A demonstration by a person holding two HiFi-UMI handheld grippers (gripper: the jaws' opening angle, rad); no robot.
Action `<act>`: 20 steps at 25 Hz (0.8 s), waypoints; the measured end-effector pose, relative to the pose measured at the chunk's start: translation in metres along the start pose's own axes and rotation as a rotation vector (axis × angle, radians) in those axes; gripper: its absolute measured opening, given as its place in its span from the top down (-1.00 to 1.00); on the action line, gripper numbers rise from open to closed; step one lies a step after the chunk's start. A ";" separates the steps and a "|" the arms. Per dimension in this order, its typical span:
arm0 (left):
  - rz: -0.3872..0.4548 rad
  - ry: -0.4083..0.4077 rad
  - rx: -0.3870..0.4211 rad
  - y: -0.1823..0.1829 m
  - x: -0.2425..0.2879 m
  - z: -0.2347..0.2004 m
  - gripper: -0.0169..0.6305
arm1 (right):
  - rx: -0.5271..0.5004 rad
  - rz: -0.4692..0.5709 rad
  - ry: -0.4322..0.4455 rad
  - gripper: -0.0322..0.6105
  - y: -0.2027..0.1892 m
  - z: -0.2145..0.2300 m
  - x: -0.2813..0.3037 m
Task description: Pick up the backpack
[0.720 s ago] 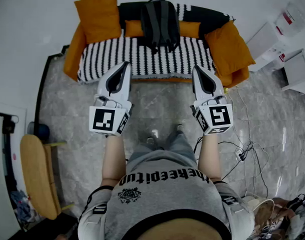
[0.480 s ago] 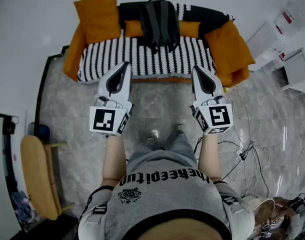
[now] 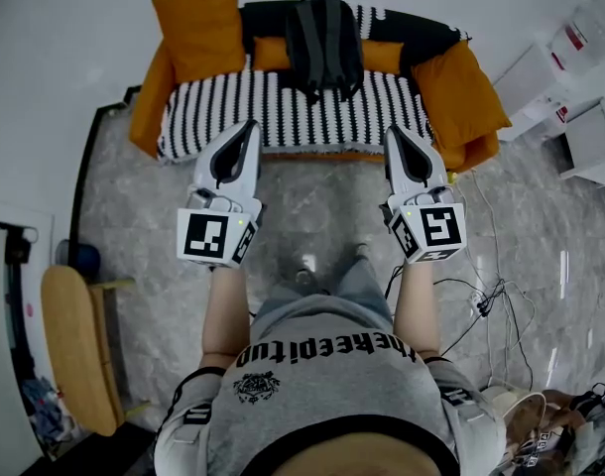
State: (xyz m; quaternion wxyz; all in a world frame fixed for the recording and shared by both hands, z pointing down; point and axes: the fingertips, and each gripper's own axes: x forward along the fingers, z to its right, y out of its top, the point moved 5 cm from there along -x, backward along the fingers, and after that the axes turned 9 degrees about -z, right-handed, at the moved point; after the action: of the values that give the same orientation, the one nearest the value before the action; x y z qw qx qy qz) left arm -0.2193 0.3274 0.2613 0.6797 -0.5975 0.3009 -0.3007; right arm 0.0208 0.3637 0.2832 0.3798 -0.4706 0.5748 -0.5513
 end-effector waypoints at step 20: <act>0.027 0.021 0.000 -0.001 0.095 -0.032 0.92 | 0.018 0.024 0.028 0.89 0.005 0.067 0.079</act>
State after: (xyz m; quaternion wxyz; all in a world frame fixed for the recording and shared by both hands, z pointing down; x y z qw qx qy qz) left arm -0.1838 0.2341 0.2544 0.6804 -0.5903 0.3161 -0.2977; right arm 0.0630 0.2691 0.2778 0.3825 -0.4522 0.5807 -0.5586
